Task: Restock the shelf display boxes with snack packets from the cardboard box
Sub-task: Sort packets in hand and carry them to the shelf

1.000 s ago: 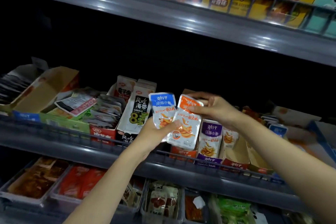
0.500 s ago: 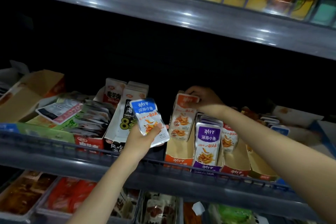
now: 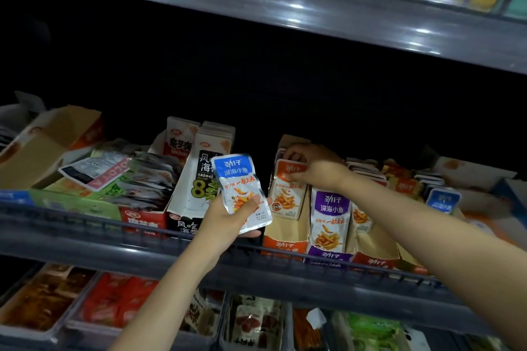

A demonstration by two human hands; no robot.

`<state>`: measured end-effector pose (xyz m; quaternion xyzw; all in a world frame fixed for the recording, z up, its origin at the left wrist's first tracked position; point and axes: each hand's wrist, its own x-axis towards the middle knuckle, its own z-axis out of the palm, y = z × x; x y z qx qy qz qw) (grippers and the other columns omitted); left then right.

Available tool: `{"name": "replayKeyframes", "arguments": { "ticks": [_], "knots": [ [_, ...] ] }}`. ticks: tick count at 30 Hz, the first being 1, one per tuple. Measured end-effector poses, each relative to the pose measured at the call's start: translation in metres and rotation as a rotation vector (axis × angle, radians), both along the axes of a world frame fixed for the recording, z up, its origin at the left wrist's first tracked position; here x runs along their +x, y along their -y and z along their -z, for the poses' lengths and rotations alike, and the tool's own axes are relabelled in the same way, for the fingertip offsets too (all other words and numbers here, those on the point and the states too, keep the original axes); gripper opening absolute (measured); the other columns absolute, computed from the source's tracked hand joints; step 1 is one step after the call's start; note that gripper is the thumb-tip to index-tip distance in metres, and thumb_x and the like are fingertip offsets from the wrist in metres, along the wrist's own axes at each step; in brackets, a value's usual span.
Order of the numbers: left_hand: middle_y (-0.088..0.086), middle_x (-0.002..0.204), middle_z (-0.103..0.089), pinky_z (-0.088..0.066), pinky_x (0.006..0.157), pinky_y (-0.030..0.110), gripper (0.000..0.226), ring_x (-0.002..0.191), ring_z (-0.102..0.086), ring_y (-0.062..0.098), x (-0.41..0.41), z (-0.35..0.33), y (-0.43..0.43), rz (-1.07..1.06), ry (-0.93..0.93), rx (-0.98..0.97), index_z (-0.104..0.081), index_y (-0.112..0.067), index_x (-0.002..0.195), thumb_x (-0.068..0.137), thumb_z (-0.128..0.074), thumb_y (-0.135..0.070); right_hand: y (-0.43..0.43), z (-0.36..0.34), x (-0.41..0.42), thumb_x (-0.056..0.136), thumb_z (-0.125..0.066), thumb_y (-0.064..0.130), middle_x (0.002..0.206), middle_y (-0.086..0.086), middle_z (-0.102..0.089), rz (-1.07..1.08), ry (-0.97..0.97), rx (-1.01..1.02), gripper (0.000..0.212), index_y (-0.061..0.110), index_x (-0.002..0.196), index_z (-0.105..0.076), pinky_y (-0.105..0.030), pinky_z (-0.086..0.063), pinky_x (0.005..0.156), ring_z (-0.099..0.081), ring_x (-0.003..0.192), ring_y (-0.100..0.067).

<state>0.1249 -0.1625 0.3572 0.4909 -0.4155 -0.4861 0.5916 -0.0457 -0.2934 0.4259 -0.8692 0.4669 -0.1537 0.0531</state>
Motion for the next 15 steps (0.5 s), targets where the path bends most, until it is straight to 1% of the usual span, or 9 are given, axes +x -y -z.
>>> {"name": "replayKeyframes", "arguments": {
  "ticks": [4,7,9,10,12,13,14,15],
  "knots": [
    [-0.004,0.094,-0.071,-0.057,0.055,0.027,0.014,0.079,-0.069,0.008,-0.001,-0.004,-0.004,-0.005,0.008,0.002,-0.061,-0.022,0.101,0.088,-0.064,-0.018,0.001,0.003,-0.004,0.081,-0.07,0.037,0.116,0.004,-0.061,-0.002,0.013,-0.009,0.044,0.03,0.121,-0.053,-0.024,-0.05,0.076,-0.061,0.1,-0.016],
    [-0.004,0.095,-0.071,-0.057,0.054,0.028,0.017,0.08,-0.069,0.009,-0.002,-0.007,-0.008,0.013,0.016,0.003,-0.06,-0.021,0.105,0.088,-0.063,-0.019,-0.003,0.003,-0.007,0.083,-0.07,0.034,0.116,0.004,-0.061,-0.016,0.047,-0.001,0.041,0.028,0.12,-0.054,-0.021,-0.046,0.074,-0.06,0.1,-0.014],
    [-0.005,0.094,-0.072,-0.056,0.053,0.027,0.017,0.081,-0.069,0.01,-0.002,-0.01,-0.011,0.03,0.036,-0.003,-0.061,-0.021,0.104,0.088,-0.064,-0.019,-0.007,0.0,-0.007,0.085,-0.068,0.033,0.116,0.004,-0.061,-0.03,0.1,-0.028,0.037,0.025,0.119,-0.057,-0.019,-0.046,0.076,-0.06,0.099,-0.013],
    [-0.006,0.092,-0.072,-0.056,0.054,0.026,0.015,0.081,-0.07,0.01,-0.003,-0.012,-0.012,0.043,0.045,-0.009,-0.062,-0.022,0.102,0.088,-0.064,-0.019,-0.01,-0.004,-0.007,0.087,-0.066,0.031,0.116,0.003,-0.061,-0.039,0.16,-0.028,0.034,0.022,0.118,-0.058,-0.017,-0.046,0.076,-0.059,0.097,-0.01],
    [-0.008,0.09,-0.073,-0.056,0.055,0.026,0.012,0.08,-0.07,0.007,-0.006,-0.016,-0.014,0.078,0.062,-0.018,-0.065,-0.022,0.099,0.087,-0.065,-0.019,-0.022,-0.015,-0.005,0.091,-0.06,0.023,0.112,0.003,-0.062,-0.076,0.368,0.031,0.025,0.016,0.116,-0.06,-0.006,-0.044,0.074,-0.056,0.09,0.002],
    [-0.008,0.09,-0.073,-0.057,0.056,0.025,0.012,0.08,-0.07,0.006,-0.009,-0.019,-0.015,0.098,0.073,-0.022,-0.065,-0.022,0.098,0.086,-0.066,-0.019,-0.03,-0.022,-0.004,0.093,-0.057,0.019,0.109,0.005,-0.062,-0.099,0.497,0.09,0.021,0.017,0.114,-0.06,-0.003,-0.043,0.073,-0.055,0.086,0.008],
    [-0.007,0.09,-0.074,-0.057,0.057,0.025,0.013,0.08,-0.07,0.005,-0.013,-0.023,-0.016,0.121,0.089,-0.024,-0.066,-0.022,0.098,0.085,-0.067,-0.02,-0.037,-0.027,-0.007,0.094,-0.054,0.02,0.105,0.008,-0.063,-0.109,0.615,0.175,0.017,0.021,0.111,-0.06,-0.001,-0.044,0.072,-0.055,0.085,0.01],
    [-0.006,0.091,-0.074,-0.057,0.058,0.024,0.015,0.08,-0.071,0.006,-0.018,-0.026,-0.017,0.144,0.11,-0.026,-0.067,-0.021,0.1,0.084,-0.068,-0.022,-0.046,-0.033,-0.01,0.095,-0.053,0.023,0.104,0.011,-0.064,-0.122,0.714,0.281,0.015,0.027,0.107,-0.059,-0.003,-0.046,0.072,-0.059,0.087,0.007]
  ]
}}
